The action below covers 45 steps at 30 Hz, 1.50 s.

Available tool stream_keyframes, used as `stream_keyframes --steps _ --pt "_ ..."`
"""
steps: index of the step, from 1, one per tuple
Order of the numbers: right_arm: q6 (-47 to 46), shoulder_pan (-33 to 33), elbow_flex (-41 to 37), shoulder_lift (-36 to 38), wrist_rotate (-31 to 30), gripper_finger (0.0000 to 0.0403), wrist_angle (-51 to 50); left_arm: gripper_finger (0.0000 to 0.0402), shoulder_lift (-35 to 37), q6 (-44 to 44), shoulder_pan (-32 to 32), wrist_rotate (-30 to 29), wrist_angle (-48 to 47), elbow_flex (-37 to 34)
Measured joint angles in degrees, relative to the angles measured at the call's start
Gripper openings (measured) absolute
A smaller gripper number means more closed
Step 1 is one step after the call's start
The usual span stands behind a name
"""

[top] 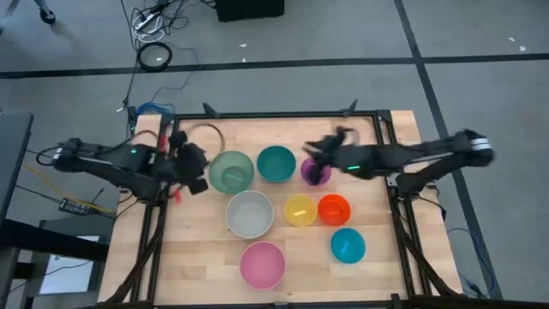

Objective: Nest bowls inside each other
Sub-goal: Stack the gray bowl on top of the green bowl

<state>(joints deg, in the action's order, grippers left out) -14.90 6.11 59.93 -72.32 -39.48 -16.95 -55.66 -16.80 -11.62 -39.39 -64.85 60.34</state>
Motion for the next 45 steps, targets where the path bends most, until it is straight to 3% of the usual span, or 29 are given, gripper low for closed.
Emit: stream_keyframes --steps 5,9,14,27,45 --pt "-9.94 -1.24 19.63 -20.78 7.79 0.0075 -21.13 0.0152 -6.73 -4.56 0.00 8.54 -8.04 1.57" --pt "-8.54 -1.35 29.81 -31.20 17.67 0.0075 -24.04 0.0152 -8.19 -4.85 -0.13 11.62 -8.23 1.59" --pt "-8.19 -1.29 37.08 -37.78 26.19 0.0075 -24.22 0.0152 -7.54 -4.85 -0.15 11.15 -7.86 1.59" --pt "-15.52 -1.32 38.42 -45.96 34.37 0.0075 -27.43 0.0152 -5.87 -4.33 -0.15 6.02 -4.60 1.61" --pt "-18.60 -0.46 38.38 -47.64 34.07 0.0134 -25.97 0.0152 -5.35 -4.26 -0.15 5.98 -3.66 1.66"
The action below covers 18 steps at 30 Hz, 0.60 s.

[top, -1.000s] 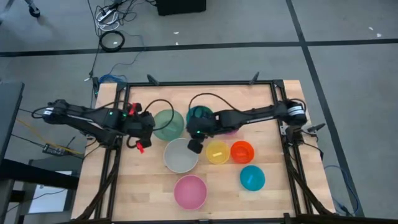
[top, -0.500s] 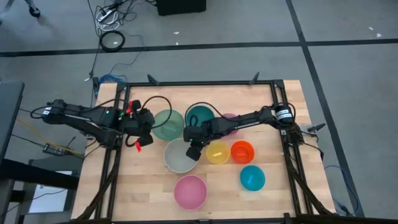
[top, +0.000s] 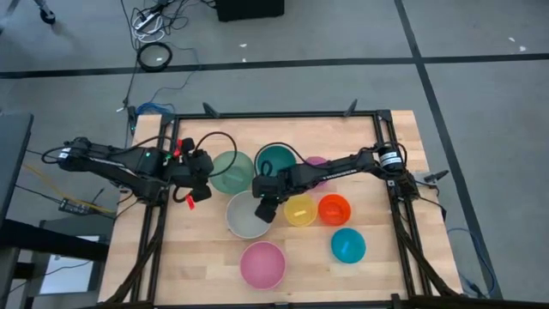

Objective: Nest bowls inside each other
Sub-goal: Stack the gray bowl on top of the green bowl

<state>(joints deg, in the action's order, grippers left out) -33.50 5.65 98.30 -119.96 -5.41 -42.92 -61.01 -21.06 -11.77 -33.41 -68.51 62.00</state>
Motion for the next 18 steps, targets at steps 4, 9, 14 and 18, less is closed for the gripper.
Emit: stream_keyframes --steps 4,9,14,18 --pt "-0.09 0.00 0.00 0.00 -0.46 0.0134 0.00 0.0152 -0.01 0.00 0.00 0.00 0.02 0.00" --pt "-1.28 0.00 -1.69 0.00 -1.46 0.0131 1.30 0.0152 -0.02 -0.11 0.00 0.00 0.09 0.00" --pt "-2.43 0.07 -5.72 0.02 -1.23 0.0130 5.79 0.0152 -0.02 -0.17 0.00 0.00 0.07 0.00" --pt "-2.43 0.09 -6.64 0.04 -2.89 0.0115 7.23 0.0152 -0.02 -0.17 0.00 0.00 0.09 0.00"
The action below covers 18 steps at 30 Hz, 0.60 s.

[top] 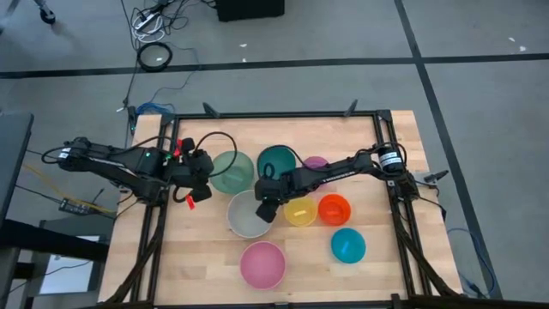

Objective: Nest bowls inside each other
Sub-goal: Stack the gray bowl on top of the green bowl

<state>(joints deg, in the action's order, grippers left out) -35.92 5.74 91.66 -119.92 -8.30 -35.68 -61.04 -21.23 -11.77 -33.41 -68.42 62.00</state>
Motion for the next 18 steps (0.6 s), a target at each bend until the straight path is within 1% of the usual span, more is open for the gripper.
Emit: stream_keyframes --steps 2,6,7,9,14,18 --pt "0.27 -0.16 -0.09 0.00 -0.02 0.0093 -0.16 0.0152 0.00 -0.02 0.00 0.00 0.00 0.00" --pt "1.88 -0.64 -0.07 0.00 0.56 0.0018 0.73 0.0152 0.00 -0.02 0.00 -0.02 0.01 0.00" --pt "2.37 -0.76 -0.05 0.06 1.35 0.0011 1.15 0.0152 0.00 -0.04 0.00 -0.06 0.00 0.00" --pt "2.44 -0.68 -0.05 0.15 1.36 0.0009 1.75 0.0152 0.00 -0.05 0.00 -0.68 0.02 0.00" --pt "5.46 -0.96 0.11 2.59 5.34 0.0002 1.79 0.0152 0.00 -0.19 0.00 -1.97 2.11 0.04" --pt "8.26 -1.76 1.86 7.13 4.11 0.0001 2.04 0.0152 -0.02 0.37 0.00 -2.03 5.35 2.33"
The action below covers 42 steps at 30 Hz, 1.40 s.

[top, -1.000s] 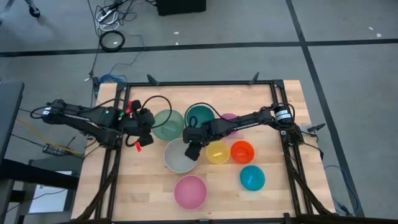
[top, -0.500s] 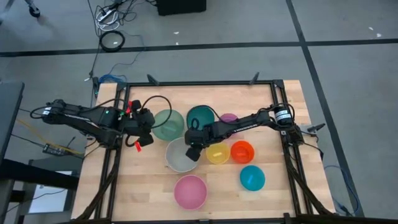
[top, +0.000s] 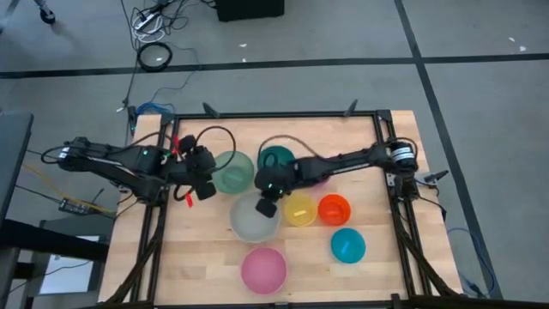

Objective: Nest bowls inside each other
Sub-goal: Stack the gray bowl on top of the green bowl, then stack the pink bowl on top of the gray bowl

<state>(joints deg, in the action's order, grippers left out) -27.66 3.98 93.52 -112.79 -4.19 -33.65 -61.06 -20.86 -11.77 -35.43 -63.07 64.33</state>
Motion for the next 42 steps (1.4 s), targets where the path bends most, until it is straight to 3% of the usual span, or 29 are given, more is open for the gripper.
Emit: stream_keyframes --steps 4,8,16,21,27,32,36,42 --pt "3.62 -2.93 2.11 1.74 -1.11 0.0001 6.24 0.0152 0.00 4.00 0.00 -1.19 3.33 4.26" --pt "6.66 -6.87 3.32 -1.09 -0.57 0.0001 17.08 0.0152 0.01 8.25 -0.01 -1.41 9.13 8.94" --pt "7.86 -12.60 3.22 -6.70 -0.35 0.0000 24.23 0.0152 0.02 13.28 -1.56 -0.99 12.82 15.39" --pt "9.22 -14.42 3.13 -8.56 -1.17 0.0013 23.89 0.0152 -0.02 13.24 -1.90 -0.99 12.63 15.83" --pt "10.72 -14.78 3.21 -8.86 -0.12 0.0068 22.85 0.0152 0.00 12.98 -1.90 -0.99 12.61 15.83" --pt "11.51 -14.70 3.21 -8.67 -2.66 0.0111 22.43 0.0152 0.00 12.94 -1.90 -0.99 12.48 15.81" --pt "14.42 -14.00 4.01 -7.15 -4.80 0.0121 21.07 0.0152 0.00 11.78 -1.90 -0.97 11.29 15.81" --pt "20.82 -8.54 4.09 -1.51 -4.22 0.0117 5.05 0.0152 0.22 8.52 -1.90 -0.96 5.37 15.79"
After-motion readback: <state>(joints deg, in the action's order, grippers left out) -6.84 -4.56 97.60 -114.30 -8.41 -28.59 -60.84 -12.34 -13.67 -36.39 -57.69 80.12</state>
